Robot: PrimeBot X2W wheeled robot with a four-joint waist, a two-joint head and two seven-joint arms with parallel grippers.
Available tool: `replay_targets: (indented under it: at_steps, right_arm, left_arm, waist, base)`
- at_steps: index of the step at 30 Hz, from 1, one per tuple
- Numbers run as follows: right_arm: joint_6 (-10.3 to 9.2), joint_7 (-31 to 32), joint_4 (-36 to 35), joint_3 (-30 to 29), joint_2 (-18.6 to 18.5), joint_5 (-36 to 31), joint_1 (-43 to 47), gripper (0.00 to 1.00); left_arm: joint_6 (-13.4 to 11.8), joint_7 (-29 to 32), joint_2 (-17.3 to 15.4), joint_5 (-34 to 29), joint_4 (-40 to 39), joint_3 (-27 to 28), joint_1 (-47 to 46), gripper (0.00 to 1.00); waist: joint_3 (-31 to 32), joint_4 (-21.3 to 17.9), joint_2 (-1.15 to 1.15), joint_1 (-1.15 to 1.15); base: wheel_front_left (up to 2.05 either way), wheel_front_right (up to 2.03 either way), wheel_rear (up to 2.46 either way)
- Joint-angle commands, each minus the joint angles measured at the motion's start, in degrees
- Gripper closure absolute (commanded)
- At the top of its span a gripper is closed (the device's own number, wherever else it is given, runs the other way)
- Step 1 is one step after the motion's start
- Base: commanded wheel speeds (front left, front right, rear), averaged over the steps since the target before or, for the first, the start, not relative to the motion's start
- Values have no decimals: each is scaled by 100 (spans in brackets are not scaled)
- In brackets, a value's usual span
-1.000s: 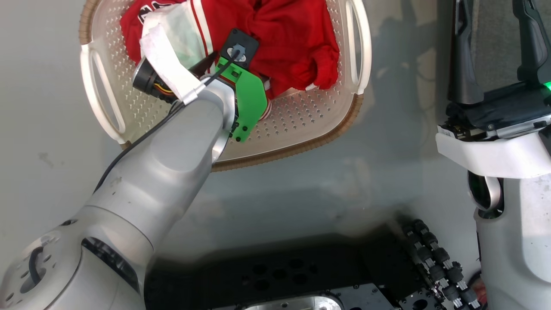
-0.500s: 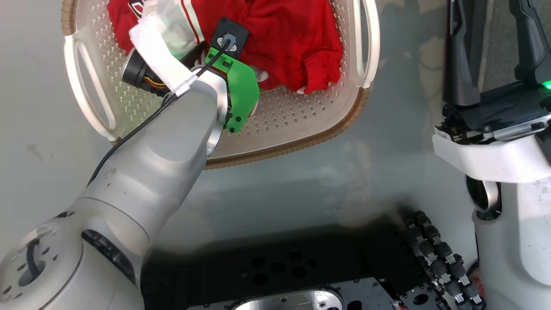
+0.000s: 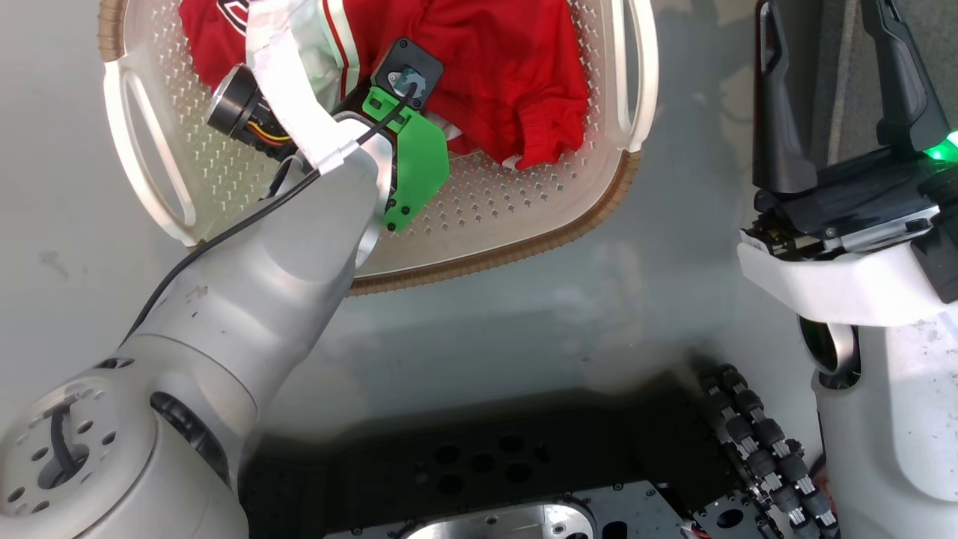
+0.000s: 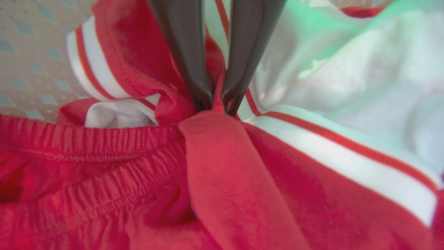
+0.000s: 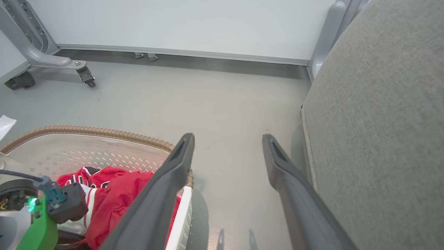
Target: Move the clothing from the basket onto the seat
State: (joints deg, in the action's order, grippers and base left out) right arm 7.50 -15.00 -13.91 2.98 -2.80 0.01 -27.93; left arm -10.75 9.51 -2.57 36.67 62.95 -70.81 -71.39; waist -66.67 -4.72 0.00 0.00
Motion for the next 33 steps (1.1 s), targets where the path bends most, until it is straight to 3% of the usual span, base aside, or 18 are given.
replay_targets:
  at_steps: [1, 8, 15, 33]
  right_arm:
    - [-3, -28, -4, -7, -16, 13, -44, 0]
    - [-2, -28, -6, -55, -17, 84, -260, 0]
    - [-2, -29, 152, -47, -17, 159, -280, 0]
    - [-2, -29, 1090, 222, -18, 351, 737, 0]
  left_arm:
    - [16, 7, -57, 6, 26, -19, -93, 100]
    - [127, -80, -49, 110, -53, -70, -154, 100]
    - [321, -409, -48, 438, -149, 36, 214, 100]
    - [647, -1766, -42, 1386, -257, 338, 1778, 100]
  waist:
    - [7, 0, 0, 0]
    - [90, 21, 0, 0]
    - [750, 67, 0, 0]
    - [3773, 396, 0, 0]
  base:
    - [0, 0, 0]
    - [0, 0, 0]
    - [0, 0, 0]
    - [0, 0, 0]
